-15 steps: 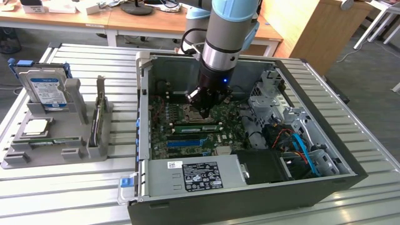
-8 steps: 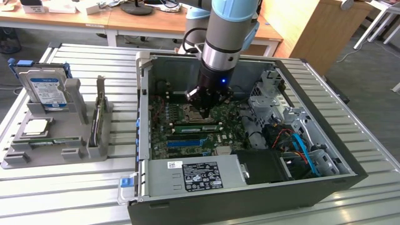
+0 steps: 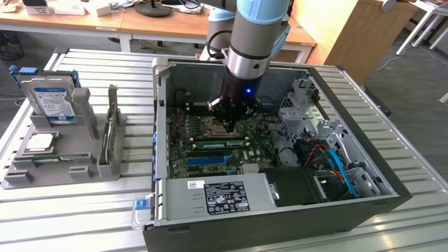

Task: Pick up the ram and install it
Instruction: 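Press down the ram until it locks into place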

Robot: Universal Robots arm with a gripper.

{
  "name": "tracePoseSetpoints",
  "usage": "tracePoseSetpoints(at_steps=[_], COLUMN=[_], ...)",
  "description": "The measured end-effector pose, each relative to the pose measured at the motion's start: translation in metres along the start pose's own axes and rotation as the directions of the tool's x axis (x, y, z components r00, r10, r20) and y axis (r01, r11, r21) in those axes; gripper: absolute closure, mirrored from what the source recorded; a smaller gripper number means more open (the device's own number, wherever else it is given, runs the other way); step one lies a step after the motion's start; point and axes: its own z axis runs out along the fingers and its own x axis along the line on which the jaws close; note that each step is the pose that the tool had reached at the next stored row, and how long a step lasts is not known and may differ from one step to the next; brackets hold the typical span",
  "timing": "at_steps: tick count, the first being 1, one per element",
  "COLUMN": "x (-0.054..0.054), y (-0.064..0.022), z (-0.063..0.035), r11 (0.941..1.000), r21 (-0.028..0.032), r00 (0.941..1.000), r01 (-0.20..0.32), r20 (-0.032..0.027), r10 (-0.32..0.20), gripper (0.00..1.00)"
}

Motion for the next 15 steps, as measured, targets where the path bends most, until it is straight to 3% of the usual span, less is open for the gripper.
tracePoseSetpoints(at_steps=[15], x=[-0.0001], y=[0.0000], z=[0.0000], r11=[0.9972], r21=[0.0024], r00=[0.9972], r01=[-0.074], r20=[0.0007], r10=[0.074], gripper=[0.90])
